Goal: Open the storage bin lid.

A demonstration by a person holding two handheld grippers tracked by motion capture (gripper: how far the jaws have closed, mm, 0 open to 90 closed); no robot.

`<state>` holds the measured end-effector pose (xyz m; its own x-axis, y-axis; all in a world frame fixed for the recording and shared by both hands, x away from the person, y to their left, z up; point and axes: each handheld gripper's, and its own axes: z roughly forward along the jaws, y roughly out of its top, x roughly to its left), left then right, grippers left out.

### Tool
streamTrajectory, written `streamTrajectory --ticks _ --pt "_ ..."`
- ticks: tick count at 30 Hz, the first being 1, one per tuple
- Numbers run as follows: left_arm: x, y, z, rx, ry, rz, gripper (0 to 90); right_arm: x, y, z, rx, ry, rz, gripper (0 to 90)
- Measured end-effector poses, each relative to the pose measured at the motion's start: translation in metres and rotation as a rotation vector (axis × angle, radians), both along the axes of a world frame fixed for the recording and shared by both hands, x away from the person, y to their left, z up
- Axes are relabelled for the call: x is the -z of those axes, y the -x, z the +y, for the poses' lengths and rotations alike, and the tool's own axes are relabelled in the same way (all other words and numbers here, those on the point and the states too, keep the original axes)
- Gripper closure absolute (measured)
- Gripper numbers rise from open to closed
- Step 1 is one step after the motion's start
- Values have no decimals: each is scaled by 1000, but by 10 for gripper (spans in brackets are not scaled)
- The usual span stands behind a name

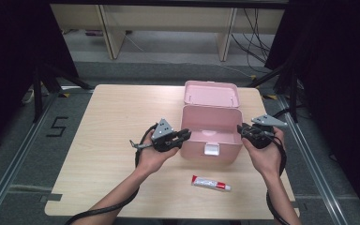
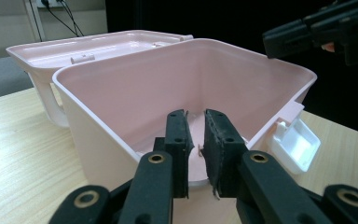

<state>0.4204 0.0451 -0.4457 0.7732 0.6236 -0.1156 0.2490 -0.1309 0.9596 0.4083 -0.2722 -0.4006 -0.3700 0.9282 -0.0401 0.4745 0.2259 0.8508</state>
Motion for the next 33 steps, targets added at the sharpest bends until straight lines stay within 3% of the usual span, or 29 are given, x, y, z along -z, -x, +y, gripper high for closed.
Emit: streamTrajectory --ticks 1,2,4,6,8,9,11,12,13,14,15,20,21,22,23,24,25,26,28,29,31,32,33 --pt "0 0 1 -2 0 -2 778 1 2 3 6 -35 19 732" --pt "-1 -1 1 -5 6 -1 771 1 3 1 -10 -10 3 727" --pt "-2 0 2 -13 13 1 749 0 6 2 -16 -19 25 714" --pt "-4 -1 3 -14 14 -6 723 1 8 4 -18 -24 12 706" --pt "-6 0 5 -15 16 -9 697 0 9 2 -37 7 11 700" --pt "-7 0 5 -16 19 -7 679 1 12 5 -27 -23 28 697" --pt "-8 0 7 -17 19 -6 640 1 13 4 -46 -3 7 690" --pt "-9 0 7 -18 18 -4 622 1 15 6 -42 -8 26 686" --pt "-10 0 8 -18 18 -1 604 2 15 5 -48 2 0 682" --pt "-10 0 9 -21 24 0 592 2 18 6 -44 -23 35 677" --pt "-11 1 10 -19 26 5 577 4 19 6 -47 -29 20 672" --pt "-12 3 13 -13 29 12 516 7 29 5 -62 -40 30 661" --pt "-12 3 14 -15 21 13 509 7 32 5 -64 -44 49 660" --pt "-13 3 14 -12 18 12 502 8 32 3 -76 -23 12 660" --pt "-13 4 15 -10 15 12 497 8 34 3 -80 -24 11 658" --pt "-13 4 15 -11 19 12 494 8 36 4 -70 -57 22 659" --pt "-14 4 16 -10 18 10 491 7 36 1 -83 -32 -12 659" --pt "-15 4 16 -10 17 7 489 5 38 0 -80 -26 -15 657" --pt "-17 4 17 -10 16 0 487 3 41 0 -67 -66 15 656" --pt "-18 4 17 -9 15 -2 487 2 39 -4 -82 -25 -22 657" --pt "-20 5 17 -9 19 -5 487 1 41 -6 -78 -27 -37 659" --pt "-20 5 16 -9 20 -6 486 0 43 -3 -62 -68 -15 660" --pt "-20 5 16 -8 19 -7 486 -1 44 -6 -77 -37 -23 661"
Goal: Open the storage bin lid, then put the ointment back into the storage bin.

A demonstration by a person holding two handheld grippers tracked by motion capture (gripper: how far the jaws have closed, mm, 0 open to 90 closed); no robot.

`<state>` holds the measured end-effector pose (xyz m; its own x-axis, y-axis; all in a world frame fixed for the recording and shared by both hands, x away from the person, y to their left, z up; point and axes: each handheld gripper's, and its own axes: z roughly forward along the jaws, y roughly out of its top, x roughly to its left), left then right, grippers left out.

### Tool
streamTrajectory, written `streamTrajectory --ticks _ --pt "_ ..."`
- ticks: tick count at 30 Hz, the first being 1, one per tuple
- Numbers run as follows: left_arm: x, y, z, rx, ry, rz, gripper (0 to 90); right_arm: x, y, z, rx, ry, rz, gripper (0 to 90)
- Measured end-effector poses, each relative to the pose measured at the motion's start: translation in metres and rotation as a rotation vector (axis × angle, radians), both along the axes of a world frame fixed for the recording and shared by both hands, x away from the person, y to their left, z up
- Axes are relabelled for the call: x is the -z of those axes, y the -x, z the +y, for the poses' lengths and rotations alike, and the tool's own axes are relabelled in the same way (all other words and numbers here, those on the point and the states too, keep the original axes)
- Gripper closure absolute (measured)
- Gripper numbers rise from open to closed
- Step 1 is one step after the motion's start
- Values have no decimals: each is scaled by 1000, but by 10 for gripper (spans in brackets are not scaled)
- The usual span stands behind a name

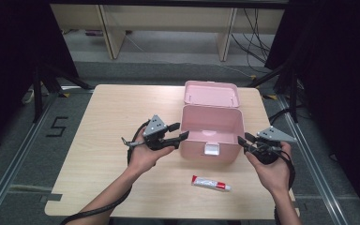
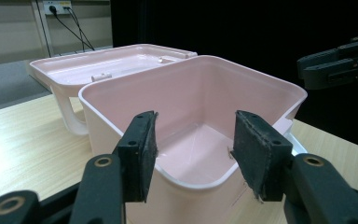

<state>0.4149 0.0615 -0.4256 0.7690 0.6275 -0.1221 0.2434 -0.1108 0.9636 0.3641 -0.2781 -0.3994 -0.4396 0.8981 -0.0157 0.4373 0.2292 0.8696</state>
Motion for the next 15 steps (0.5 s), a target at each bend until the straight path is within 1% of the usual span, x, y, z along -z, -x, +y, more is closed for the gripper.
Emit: streamTrajectory --ticks 2,3,4,5,6,7,9,10,11,12,13,14,15 --pt "0 0 0 2 -2 0 486 -1 4 -1 -5 18 -23 670" --pt "0 1 0 4 -5 -1 486 -1 4 -1 -5 18 -23 670" --pt "0 2 0 5 -3 0 486 -1 7 1 0 -13 7 677" --pt "0 3 0 5 -5 0 486 -1 7 -1 -16 15 -15 683" --pt "0 3 0 9 -5 -4 485 -1 10 1 -16 -12 1 689" --pt "-1 3 1 11 -4 -5 484 -2 11 0 -27 7 0 693" --pt "-1 4 1 12 -6 -3 481 -3 14 0 -38 9 12 696" --pt "-2 4 2 12 -8 -4 479 -3 14 -1 -45 12 2 699" --pt "-2 4 2 11 -12 -8 478 -4 16 0 -45 7 18 703" --pt "-2 4 3 11 -14 -9 477 -4 15 0 -58 18 -5 705" --pt "-2 4 3 11 -14 -7 476 -4 16 0 -64 27 -19 705" --pt "-2 4 3 11 -11 -6 475 -6 17 1 -72 19 -1 705" --pt "-3 5 2 11 -12 -5 475 -6 18 1 -88 33 -2 705"
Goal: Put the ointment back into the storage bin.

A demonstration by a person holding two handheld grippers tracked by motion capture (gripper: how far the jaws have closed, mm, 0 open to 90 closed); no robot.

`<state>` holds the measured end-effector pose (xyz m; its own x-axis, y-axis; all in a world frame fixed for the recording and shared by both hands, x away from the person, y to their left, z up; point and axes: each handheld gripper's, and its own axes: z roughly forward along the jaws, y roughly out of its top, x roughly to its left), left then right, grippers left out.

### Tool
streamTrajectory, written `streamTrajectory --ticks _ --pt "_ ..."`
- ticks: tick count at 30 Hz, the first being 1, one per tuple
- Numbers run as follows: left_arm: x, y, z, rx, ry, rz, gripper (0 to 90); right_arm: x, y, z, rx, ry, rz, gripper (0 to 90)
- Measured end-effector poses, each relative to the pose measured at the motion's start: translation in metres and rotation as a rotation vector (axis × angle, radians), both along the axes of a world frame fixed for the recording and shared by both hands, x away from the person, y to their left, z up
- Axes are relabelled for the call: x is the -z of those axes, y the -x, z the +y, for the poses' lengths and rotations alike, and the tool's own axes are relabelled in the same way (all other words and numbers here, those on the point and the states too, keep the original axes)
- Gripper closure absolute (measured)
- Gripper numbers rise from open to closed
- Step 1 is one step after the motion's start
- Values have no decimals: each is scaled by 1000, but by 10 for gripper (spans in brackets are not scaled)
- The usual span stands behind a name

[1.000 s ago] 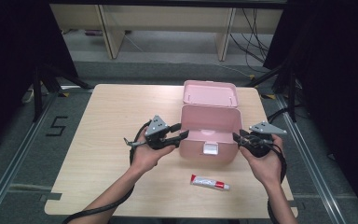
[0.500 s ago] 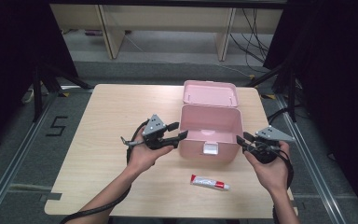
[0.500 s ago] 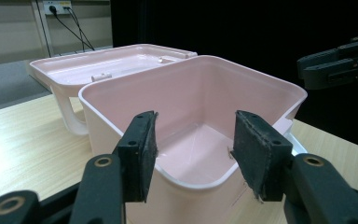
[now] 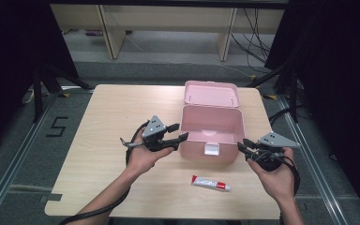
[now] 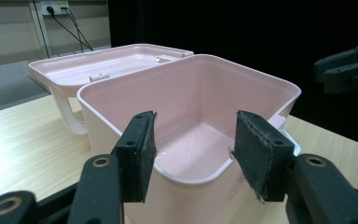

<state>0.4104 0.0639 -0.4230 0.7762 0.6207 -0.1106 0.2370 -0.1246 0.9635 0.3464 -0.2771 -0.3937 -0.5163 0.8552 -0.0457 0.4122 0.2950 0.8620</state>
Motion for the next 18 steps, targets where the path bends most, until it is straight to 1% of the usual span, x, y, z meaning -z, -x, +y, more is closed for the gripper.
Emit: streamTrajectory --ticks 1,2,3,4,5,6,7,8,9,10,11,12,13,14,15,16,17,18 --pt "0 0 0 1 0 1 474 -1 2 3 -2 -16 37 704" --pt "0 0 -1 1 1 2 474 -1 3 3 -14 -12 52 703" --pt "-1 0 -1 0 2 2 474 -1 2 3 -34 12 38 699" --pt "-1 0 -1 -4 7 4 474 0 2 4 -46 22 37 698" --pt "-1 0 0 -6 7 4 474 -1 4 6 -55 20 67 698" --pt "-1 0 0 -7 6 3 474 0 6 9 -50 15 84 697" --pt "-1 0 0 -8 6 4 474 0 4 8 -78 48 67 696" --pt "0 0 0 -3 18 -1 475 0 5 10 -87 46 81 696" --pt "-1 1 1 -9 9 1 476 0 6 11 -87 46 83 695" --pt "-1 2 1 -9 10 2 477 0 7 12 -102 50 91 695" --pt "-1 2 1 -8 8 2 477 0 7 13 -111 61 89 694" --pt "-1 3 1 -9 10 2 477 0 10 15 -109 59 106 693" --pt "-1 3 1 -10 8 2 478 1 9 16 -127 73 101 693" --pt "-1 4 1 -8 6 0 477 2 10 18 -134 70 119 692" --pt "-2 4 2 -8 4 -1 478 2 10 18 -148 83 120 691" --pt "-1 4 2 -8 6 0 478 3 11 20 -140 78 130 691" --pt "-1 4 2 -8 7 0 478 5 10 20 -161 99 120 690" --pt "-1 4 3 -7 4 0 478 6 10 21 -169 107 122 689"
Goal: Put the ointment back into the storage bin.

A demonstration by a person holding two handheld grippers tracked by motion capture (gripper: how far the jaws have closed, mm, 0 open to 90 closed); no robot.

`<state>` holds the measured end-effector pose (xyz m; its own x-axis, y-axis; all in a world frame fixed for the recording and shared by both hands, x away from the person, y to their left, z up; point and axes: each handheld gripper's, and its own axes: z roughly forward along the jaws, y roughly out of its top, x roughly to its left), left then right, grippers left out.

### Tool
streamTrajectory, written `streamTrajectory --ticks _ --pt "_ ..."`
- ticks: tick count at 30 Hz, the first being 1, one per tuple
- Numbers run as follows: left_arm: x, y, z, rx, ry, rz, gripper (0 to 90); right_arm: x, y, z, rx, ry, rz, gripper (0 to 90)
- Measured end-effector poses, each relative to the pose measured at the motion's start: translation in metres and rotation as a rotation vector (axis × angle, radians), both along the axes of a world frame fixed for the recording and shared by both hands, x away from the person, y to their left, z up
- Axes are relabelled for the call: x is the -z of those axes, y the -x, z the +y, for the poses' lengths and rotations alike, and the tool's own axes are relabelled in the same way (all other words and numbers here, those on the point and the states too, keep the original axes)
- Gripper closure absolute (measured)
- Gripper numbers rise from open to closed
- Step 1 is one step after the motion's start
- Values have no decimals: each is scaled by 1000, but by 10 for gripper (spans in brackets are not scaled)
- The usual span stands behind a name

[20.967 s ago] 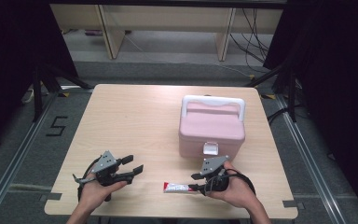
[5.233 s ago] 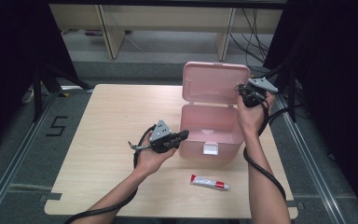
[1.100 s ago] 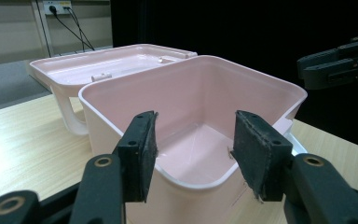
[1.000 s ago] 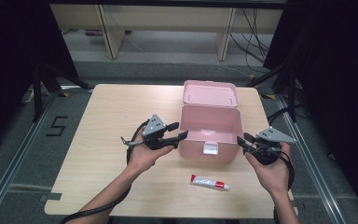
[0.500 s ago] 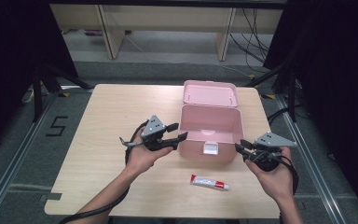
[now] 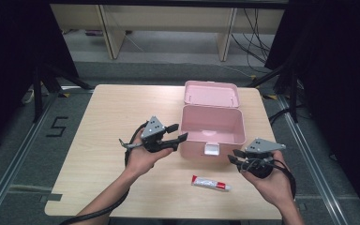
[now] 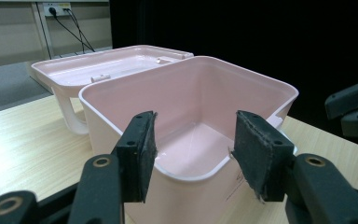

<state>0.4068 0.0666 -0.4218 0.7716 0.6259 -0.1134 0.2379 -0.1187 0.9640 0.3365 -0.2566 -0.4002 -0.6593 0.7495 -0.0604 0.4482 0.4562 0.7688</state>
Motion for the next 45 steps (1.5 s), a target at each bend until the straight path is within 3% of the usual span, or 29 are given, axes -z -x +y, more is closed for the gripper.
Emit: streamTrajectory --ticks 2,4,5,6,11,16,21,24,25,31,40,43,45 --pt "0 0 1 1 -4 1 478 2 0 2 -16 12 31 687" --pt "0 -1 1 2 -5 1 478 5 -2 3 -55 38 24 684" --pt "1 -1 0 4 0 0 478 6 -1 4 -43 32 76 684" --pt "1 -2 0 10 7 -3 478 8 -1 6 -46 29 94 682" --pt "0 0 -1 6 -3 4 478 15 -9 10 -141 93 125 674" --pt "0 -1 0 7 -7 2 478 21 -13 18 -210 149 208 669" --pt "1 -1 -1 8 -8 6 478 28 -19 25 -283 197 250 662" --pt "0 -1 0 8 -8 2 478 31 -19 29 -308 239 328 656" --pt "0 -1 0 6 -7 1 478 32 -23 29 -344 266 315 656" --pt "1 -1 0 5 -9 8 477 35 -26 38 -397 323 340 652" --pt "2 -1 0 4 -10 7 478 46 -27 51 -461 414 400 640" --pt "2 -1 -1 5 -9 6 478 49 -29 55 -516 443 424 636" --pt "2 -1 0 3 -9 7 478 51 -29 57 -494 458 433 637"
